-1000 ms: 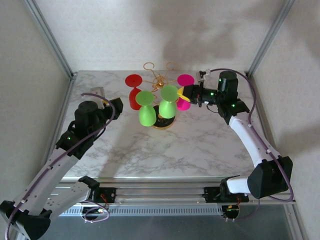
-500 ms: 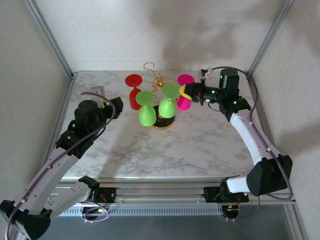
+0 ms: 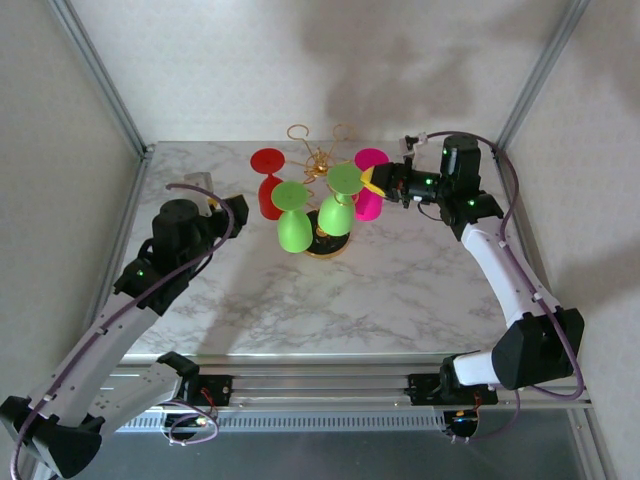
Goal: Take the wine glass off the wine glass rack
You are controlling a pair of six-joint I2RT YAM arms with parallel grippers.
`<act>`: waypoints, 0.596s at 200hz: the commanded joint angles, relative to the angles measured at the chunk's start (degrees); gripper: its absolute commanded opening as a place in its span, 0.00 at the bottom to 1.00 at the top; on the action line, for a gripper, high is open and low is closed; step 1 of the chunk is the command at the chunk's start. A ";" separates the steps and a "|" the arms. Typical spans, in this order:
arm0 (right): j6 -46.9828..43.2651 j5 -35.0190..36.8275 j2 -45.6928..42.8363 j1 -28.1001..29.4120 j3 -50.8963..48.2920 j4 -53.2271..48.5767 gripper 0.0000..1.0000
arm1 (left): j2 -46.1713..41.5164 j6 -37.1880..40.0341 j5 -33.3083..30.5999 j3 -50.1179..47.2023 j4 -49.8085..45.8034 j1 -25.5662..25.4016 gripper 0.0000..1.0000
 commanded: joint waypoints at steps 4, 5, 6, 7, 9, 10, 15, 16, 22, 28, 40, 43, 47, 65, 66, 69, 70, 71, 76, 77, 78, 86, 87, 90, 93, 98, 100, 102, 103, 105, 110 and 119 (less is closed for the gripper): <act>-0.25 -0.64 0.66 -0.68 2.42 2.56 0.00 | 0.27 0.87 -0.52 1.51 -0.30 -0.47 0.61; -0.23 -0.66 0.68 -0.70 2.46 2.63 0.00 | 0.27 0.86 -0.52 1.51 -0.31 -0.47 0.61; -0.22 -0.63 0.64 -0.66 2.48 2.62 0.00 | 0.27 0.86 -0.52 1.47 -0.31 -0.47 0.61; -0.26 -0.61 0.71 -0.68 2.49 2.66 0.00 | 0.31 0.86 -0.52 1.49 -0.31 -0.47 0.61; -0.21 -0.62 0.76 -0.64 2.50 2.64 0.00 | 0.32 0.88 -0.50 1.55 -0.29 -0.47 0.61; -0.21 -0.60 0.73 -0.67 2.50 2.67 0.00 | 0.38 0.86 -0.51 1.53 -0.26 -0.47 0.61; -0.02 -0.74 0.78 -0.63 2.55 2.85 0.00 | 0.38 0.86 -0.52 1.49 -0.22 -0.53 0.61; -0.03 -0.75 0.78 -0.62 2.57 2.86 0.00 | 0.36 0.86 -0.52 1.50 -0.18 -0.54 0.61; 0.11 -0.92 0.93 -0.63 2.60 3.16 0.00 | 0.40 0.87 -0.52 1.51 -0.14 -0.56 0.61; 0.26 -1.04 0.95 -0.65 2.61 3.33 0.00 | 0.46 0.85 -0.47 1.51 -0.08 -0.55 0.61; 0.57 -1.03 1.04 -0.59 2.64 3.63 0.00 | 0.50 0.85 -0.48 1.47 -0.05 -0.59 0.61; 0.67 -1.04 1.02 -0.55 2.55 3.77 0.00 | 0.57 0.86 -0.52 1.44 -0.05 -0.64 0.61; 0.74 -1.03 1.00 -0.50 2.51 3.90 0.00 | 0.53 0.83 -0.52 1.40 0.01 -0.65 0.61; 0.73 -1.05 0.98 0.07 2.60 4.06 0.00 | 0.61 0.76 -0.61 1.29 0.04 -0.74 0.61; 0.70 -1.04 0.97 0.08 2.60 4.08 0.00 | 0.57 0.76 -0.61 1.31 0.04 -0.74 0.61; 0.70 -1.05 1.02 0.09 2.59 4.02 0.00 | 0.56 0.81 -0.59 1.33 0.04 -0.74 0.61; 0.73 -1.04 1.03 0.13 2.59 4.02 0.00 | 0.54 0.79 -0.60 1.33 0.08 -0.73 0.61; 0.74 -1.04 0.99 0.15 2.59 4.06 0.00 | 0.58 0.78 -0.61 1.33 0.06 -0.73 0.61; 0.68 -1.05 1.04 0.39 2.64 4.08 0.00 | 0.59 0.77 -0.56 1.32 0.08 -0.75 0.61; 0.67 -1.00 1.00 0.41 2.66 4.05 0.00 | 0.56 0.81 -0.54 1.33 0.06 -0.74 0.61; 0.67 -1.01 1.06 0.47 2.67 4.03 0.00 | 0.54 0.79 -0.58 1.29 0.05 -0.74 0.61; 0.66 -1.01 1.15 0.67 2.77 3.97 0.00 | 0.53 0.86 -0.69 1.30 0.05 -0.80 0.61; 0.62 -0.98 1.18 0.64 2.81 3.90 0.00 | 0.58 0.86 -0.69 1.32 0.04 -0.81 0.61; 0.62 -0.99 1.24 0.68 2.92 3.92 0.00 | 0.61 0.85 -0.70 1.33 0.08 -0.82 0.61; 0.55 -1.00 1.31 0.77 2.97 3.85 0.00 | 0.54 0.85 -0.76 1.34 0.04 -0.82 0.61; 0.42 -0.99 1.43 0.90 2.94 3.84 0.00 | 0.57 0.94 -0.79 1.34 0.06 -0.82 0.61; 0.45 -1.00 1.45 0.95 3.01 3.77 0.00 | 0.60 0.94 -0.79 1.34 0.00 -0.82 0.61; 0.39 -0.96 1.41 0.96 3.07 3.71 0.00 | 0.59 0.98 -0.79 1.29 -0.04 -0.82 0.61; 0.39 -0.95 1.49 0.96 3.10 3.64 0.00 | 0.60 0.96 -0.79 1.31 -0.04 -0.82 0.61; 0.31 -0.94 1.55 0.98 3.22 3.53 0.00 | 0.61 0.95 -0.79 1.29 0.00 -0.82 0.61; 0.15 -0.87 1.65 1.11 3.40 3.21 0.00 | 0.52 0.98 -0.79 1.33 -0.05 -0.82 0.61; -0.24 -0.69 1.74 1.33 3.63 2.62 0.00 | 0.44 0.96 -0.85 1.34 -0.13 -0.90 0.61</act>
